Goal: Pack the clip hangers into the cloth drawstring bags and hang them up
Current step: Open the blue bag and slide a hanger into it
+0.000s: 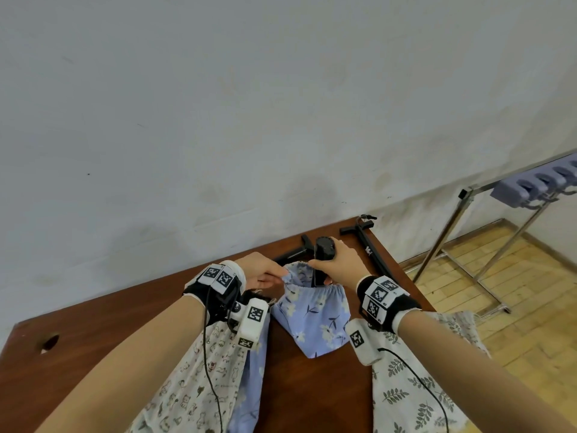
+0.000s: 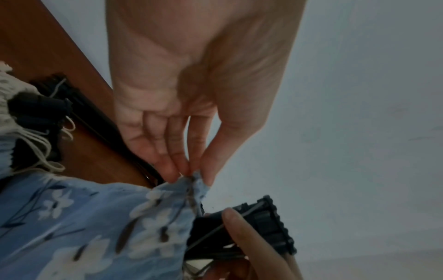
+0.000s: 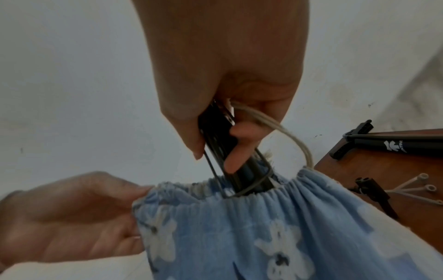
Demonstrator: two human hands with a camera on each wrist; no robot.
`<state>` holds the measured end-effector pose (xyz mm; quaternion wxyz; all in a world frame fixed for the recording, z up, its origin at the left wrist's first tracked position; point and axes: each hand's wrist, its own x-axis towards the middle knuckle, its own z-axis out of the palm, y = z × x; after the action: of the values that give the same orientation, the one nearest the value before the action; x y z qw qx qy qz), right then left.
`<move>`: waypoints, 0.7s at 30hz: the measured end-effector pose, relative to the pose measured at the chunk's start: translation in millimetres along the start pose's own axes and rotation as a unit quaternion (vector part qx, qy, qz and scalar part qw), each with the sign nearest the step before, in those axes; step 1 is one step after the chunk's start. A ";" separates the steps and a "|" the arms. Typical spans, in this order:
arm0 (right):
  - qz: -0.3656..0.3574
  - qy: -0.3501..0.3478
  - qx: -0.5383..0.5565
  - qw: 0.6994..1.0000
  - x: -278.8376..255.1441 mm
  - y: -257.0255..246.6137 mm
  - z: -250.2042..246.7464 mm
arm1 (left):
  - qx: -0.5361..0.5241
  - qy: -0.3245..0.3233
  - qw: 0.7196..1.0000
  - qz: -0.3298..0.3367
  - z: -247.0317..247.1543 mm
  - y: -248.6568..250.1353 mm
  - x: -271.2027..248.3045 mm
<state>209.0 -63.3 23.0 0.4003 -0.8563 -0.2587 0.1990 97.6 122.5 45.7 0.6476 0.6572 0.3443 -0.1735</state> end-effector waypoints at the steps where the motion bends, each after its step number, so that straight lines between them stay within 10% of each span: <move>1: -0.007 -0.004 -0.029 1.000 -0.4 -1.0 1.3 | -0.008 -0.004 1.000 0.008 3.1 0.4 0.2; 21: -0.003 -0.064 -0.123 0.990 -8.2 -20.6 7.8 | -0.153 -0.063 0.957 0.240 16.9 64.3 -40.4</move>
<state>192.4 -52.5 35.6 0.2748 -0.8838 -0.3086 0.2194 116.4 101.8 118.3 0.7833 0.6014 0.1573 0.0009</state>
